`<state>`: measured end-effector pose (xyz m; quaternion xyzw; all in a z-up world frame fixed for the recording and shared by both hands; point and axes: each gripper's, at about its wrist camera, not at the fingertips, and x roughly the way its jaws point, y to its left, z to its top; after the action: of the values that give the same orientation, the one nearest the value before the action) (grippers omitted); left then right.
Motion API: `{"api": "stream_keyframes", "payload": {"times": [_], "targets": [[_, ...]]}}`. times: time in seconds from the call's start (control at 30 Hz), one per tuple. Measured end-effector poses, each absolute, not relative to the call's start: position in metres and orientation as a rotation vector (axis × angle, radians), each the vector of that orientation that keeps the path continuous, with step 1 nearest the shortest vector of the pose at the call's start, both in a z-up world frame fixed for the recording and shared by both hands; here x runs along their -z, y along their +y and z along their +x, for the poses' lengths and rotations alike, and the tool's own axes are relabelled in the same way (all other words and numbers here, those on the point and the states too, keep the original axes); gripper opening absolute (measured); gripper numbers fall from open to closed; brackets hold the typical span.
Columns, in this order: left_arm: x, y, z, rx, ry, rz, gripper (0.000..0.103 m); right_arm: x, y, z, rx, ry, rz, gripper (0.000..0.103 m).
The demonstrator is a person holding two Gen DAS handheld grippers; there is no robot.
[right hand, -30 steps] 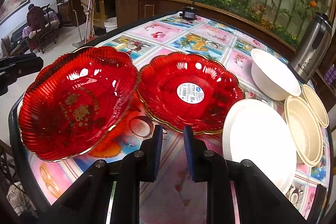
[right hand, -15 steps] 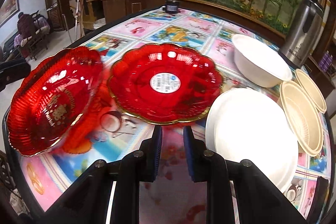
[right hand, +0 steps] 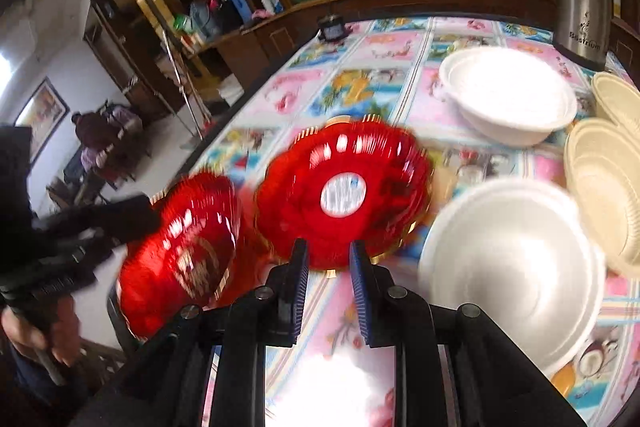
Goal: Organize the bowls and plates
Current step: 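Grasp the small red plate with white sticker using the left tool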
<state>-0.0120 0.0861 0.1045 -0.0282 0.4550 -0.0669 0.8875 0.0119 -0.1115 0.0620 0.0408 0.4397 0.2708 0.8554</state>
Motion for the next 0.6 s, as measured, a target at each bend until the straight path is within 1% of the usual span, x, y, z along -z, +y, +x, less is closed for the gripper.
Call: {"api": "stream_keyframes", "payload": {"times": [0.03,0.07,0.1,0.13,0.27,0.4,0.57,0.6], "targets": [[-0.105,0.085,-0.006,0.14,0.954,-0.067,0.048,-0.066,-0.111,0.016,-0.564,0.926,0.093,0.024],[-0.104,0.084,0.001,0.139,0.965,-0.073,0.052,-0.069,-0.112,0.024,-0.557,0.934,0.099,0.024],[-0.103,0.081,0.011,0.147,0.987,-0.069,0.059,-0.07,-0.112,0.032,-0.554,0.949,0.103,0.024],[-0.1,0.079,0.022,0.159,1.009,-0.068,0.06,-0.07,-0.113,0.041,-0.553,0.967,0.113,0.024],[-0.082,0.078,0.061,0.147,1.105,-0.085,0.06,-0.062,-0.11,0.077,-0.522,1.053,0.121,0.024],[-0.063,0.081,0.089,0.135,1.161,-0.107,0.059,-0.055,-0.109,0.096,-0.482,1.086,0.092,0.024],[-0.049,0.083,0.102,0.143,1.192,-0.14,0.059,-0.046,-0.111,0.112,-0.454,1.121,0.036,0.024],[-0.047,0.082,0.102,0.149,1.196,-0.128,0.058,-0.045,-0.112,0.115,-0.445,1.126,0.025,0.024]]}}
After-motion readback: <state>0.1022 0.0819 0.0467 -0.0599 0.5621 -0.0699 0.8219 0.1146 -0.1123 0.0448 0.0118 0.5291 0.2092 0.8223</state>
